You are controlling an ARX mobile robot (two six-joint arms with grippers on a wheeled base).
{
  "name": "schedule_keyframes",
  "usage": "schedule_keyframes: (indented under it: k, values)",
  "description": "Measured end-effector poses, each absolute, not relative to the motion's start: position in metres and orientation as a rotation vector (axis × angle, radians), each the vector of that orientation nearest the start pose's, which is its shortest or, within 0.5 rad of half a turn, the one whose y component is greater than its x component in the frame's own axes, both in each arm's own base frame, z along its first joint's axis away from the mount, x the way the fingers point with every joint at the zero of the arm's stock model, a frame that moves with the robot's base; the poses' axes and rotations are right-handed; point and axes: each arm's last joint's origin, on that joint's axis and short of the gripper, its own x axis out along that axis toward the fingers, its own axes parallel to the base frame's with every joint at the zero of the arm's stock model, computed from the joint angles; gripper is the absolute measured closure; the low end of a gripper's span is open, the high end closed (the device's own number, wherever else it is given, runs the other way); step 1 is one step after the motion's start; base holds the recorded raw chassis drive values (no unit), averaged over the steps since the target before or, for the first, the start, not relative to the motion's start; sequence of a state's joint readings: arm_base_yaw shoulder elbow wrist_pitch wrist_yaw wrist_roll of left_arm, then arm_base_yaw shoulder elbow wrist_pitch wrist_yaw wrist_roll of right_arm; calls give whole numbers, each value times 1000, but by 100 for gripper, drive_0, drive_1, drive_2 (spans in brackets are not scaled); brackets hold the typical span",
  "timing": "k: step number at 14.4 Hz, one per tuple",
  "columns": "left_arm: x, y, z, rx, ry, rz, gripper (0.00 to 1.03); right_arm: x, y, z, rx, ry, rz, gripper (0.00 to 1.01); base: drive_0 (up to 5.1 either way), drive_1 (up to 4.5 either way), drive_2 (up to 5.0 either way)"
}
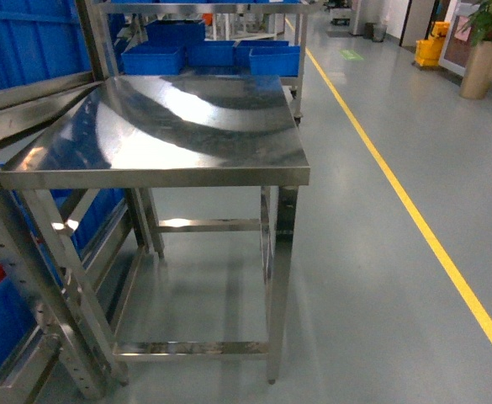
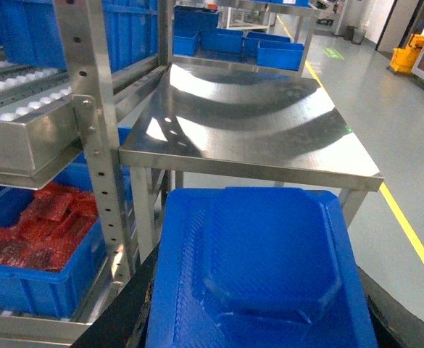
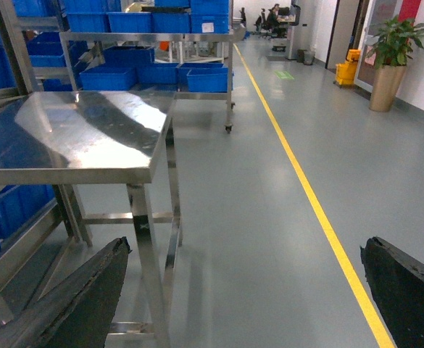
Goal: Pick blue part to blue bin on bottom shelf
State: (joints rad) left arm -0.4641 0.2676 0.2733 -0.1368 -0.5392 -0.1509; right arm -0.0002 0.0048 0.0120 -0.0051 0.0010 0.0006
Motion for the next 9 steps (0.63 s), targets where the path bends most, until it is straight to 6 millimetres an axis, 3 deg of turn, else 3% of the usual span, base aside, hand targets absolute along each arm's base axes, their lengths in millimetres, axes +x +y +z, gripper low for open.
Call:
schedule_keyframes:
  k: [9]
  values:
    - [98,-32,223,-89,107,83,60,97,0,167,0,-4,0,3,-498,248,248]
